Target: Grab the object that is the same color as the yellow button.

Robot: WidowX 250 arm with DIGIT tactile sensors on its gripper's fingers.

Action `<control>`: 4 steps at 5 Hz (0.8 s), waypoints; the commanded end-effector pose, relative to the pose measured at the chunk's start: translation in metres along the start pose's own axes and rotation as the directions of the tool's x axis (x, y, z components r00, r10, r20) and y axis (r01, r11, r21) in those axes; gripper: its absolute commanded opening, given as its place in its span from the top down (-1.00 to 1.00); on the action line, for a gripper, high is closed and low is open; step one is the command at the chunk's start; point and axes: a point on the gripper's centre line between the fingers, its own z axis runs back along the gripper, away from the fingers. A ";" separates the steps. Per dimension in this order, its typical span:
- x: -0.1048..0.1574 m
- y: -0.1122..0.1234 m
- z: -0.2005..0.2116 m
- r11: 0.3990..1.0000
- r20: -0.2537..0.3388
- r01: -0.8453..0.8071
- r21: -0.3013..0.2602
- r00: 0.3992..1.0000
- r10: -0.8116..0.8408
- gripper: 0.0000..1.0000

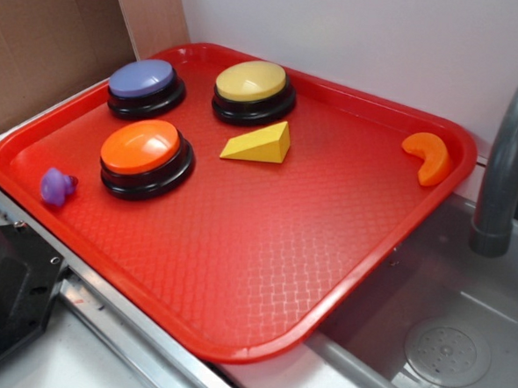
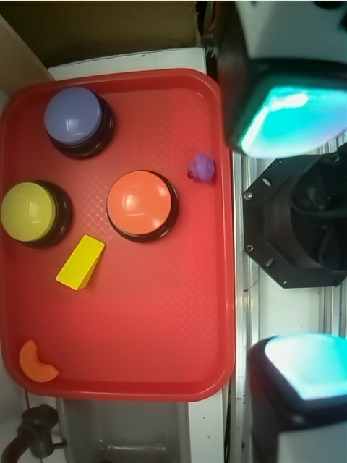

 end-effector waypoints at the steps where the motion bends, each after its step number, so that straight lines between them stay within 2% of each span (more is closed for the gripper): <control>1: 0.000 0.000 0.000 1.000 0.000 0.000 0.000 1.000 0.000 -1.00; 3: 0.045 -0.001 -0.046 0.941 -0.058 0.336 0.040 0.941 -0.334 -1.00; 4: 0.084 -0.009 -0.085 0.832 -0.061 0.550 0.075 0.835 -0.547 -1.00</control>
